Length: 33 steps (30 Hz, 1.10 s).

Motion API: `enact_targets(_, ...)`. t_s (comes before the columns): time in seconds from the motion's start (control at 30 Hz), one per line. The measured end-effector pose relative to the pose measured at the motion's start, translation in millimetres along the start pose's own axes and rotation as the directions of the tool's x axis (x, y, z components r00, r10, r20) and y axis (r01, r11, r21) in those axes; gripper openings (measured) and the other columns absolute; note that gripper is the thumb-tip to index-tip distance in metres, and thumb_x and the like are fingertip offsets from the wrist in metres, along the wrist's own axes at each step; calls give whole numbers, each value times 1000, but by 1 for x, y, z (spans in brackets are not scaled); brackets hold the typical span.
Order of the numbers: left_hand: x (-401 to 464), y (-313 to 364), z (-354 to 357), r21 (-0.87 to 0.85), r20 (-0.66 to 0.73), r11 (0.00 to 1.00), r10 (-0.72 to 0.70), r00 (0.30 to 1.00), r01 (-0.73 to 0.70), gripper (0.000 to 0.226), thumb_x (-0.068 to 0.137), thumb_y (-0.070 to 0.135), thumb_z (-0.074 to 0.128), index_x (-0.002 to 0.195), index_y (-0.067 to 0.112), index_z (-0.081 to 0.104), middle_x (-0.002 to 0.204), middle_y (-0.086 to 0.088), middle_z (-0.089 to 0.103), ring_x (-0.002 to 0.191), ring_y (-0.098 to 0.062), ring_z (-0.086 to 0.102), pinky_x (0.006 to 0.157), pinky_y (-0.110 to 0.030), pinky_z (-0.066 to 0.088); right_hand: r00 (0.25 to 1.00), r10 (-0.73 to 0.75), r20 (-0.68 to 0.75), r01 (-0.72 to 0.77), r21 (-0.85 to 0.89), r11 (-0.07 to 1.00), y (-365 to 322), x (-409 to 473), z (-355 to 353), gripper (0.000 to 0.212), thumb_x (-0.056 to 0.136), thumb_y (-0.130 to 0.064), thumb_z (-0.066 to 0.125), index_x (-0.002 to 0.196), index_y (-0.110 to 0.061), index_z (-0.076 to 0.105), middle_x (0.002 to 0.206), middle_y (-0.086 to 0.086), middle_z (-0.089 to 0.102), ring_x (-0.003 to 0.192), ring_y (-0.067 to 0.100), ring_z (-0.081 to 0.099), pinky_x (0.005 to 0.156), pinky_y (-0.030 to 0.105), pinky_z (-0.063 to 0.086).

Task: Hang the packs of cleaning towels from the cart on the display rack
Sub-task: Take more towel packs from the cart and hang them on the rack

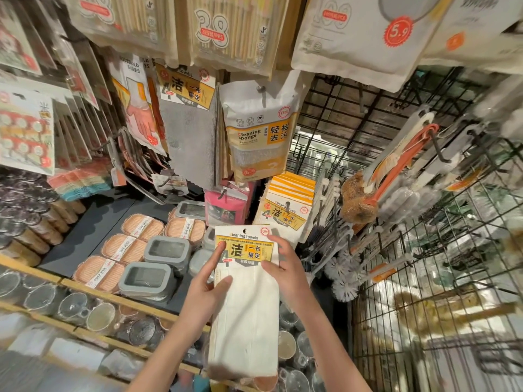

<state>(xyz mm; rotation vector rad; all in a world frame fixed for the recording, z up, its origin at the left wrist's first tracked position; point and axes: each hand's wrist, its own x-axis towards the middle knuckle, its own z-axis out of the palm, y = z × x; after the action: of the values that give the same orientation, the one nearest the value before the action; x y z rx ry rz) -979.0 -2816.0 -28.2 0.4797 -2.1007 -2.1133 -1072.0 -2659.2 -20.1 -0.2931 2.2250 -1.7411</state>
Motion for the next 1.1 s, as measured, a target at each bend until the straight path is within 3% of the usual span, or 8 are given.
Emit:
enact_targets(0.07, 5, -1, 6, -3, 28, 1000, -3, 1000, 3, 67, 92, -6, 55, 140, 38, 41, 138, 30, 43, 137, -12, 33, 102, -16, 40, 1000, 3, -20, -3, -22, 1000, 1, -1, -6, 42, 85, 7, 59, 120, -15, 55, 123, -11, 55, 113, 13, 57, 95, 30, 47)
enact_targets(0.17, 15, 1, 17, 16, 62, 1000, -5, 998, 4, 67, 91, -9, 54, 138, 38, 41, 135, 31, 42, 134, 6, 32, 97, -2, 36, 997, 22, -69, -25, -35, 999, 1, -2, -16, 35, 86, 3, 59, 113, -20, 59, 119, -9, 59, 108, 13, 58, 85, 18, 46)
enact_targets(0.3, 35, 6, 32, 41, 108, 999, 8, 994, -13, 69, 91, -9, 53, 135, 43, 41, 137, 29, 41, 129, 12, 32, 98, -3, 36, 984, 49, -172, -53, -20, 998, 4, 5, -30, 36, 87, 0, 59, 118, -18, 59, 125, 3, 57, 114, 21, 54, 96, 43, 44)
enact_targets(0.37, 46, 10, 39, 64, 140, 998, 20, 990, -29, 69, 92, -7, 53, 133, 47, 39, 138, 31, 39, 128, 17, 31, 99, -2, 33, 975, 36, -221, -39, -6, 999, 4, 10, -35, 36, 87, 1, 58, 118, -17, 59, 127, 4, 56, 115, 22, 54, 97, 45, 44)
enact_targets(0.6, 75, 11, 55, 77, 182, 995, 54, 982, -69, 69, 93, -8, 52, 136, 44, 36, 136, 36, 34, 132, 13, 28, 95, 4, 26, 950, 5, -313, -18, -39, 999, 7, 29, -45, 37, 88, -4, 59, 113, -30, 58, 124, -3, 56, 114, 11, 50, 92, 24, 42)
enact_targets(0.8, 86, 1, 60, 75, 182, 997, 0, 983, -14, 69, 91, -14, 49, 143, 29, 40, 142, 21, 37, 130, 5, 34, 81, 4, 34, 945, 44, -324, -70, -69, 995, 21, 36, -41, 40, 87, -2, 57, 113, -31, 56, 125, 3, 54, 117, 18, 49, 95, 33, 42)
enact_targets(0.97, 97, -1, 64, 88, 207, 996, -16, 978, -2, 71, 90, -16, 47, 147, 25, 38, 146, 15, 36, 107, 31, 39, 75, 3, 38, 933, 83, -350, -105, -44, 993, 25, 45, -43, 40, 87, 0, 56, 114, -30, 57, 125, 2, 55, 116, 18, 50, 96, 38, 44)
enact_targets(1.1, 104, -5, 69, 105, 213, 994, -38, 976, 16, 72, 90, -18, 46, 148, 24, 35, 147, 11, 37, 122, 14, 41, 88, -2, 36, 929, 107, -353, -125, -28, 992, 27, 51, -44, 40, 85, 6, 55, 114, -22, 59, 125, 3, 54, 116, 18, 49, 90, 28, 44)
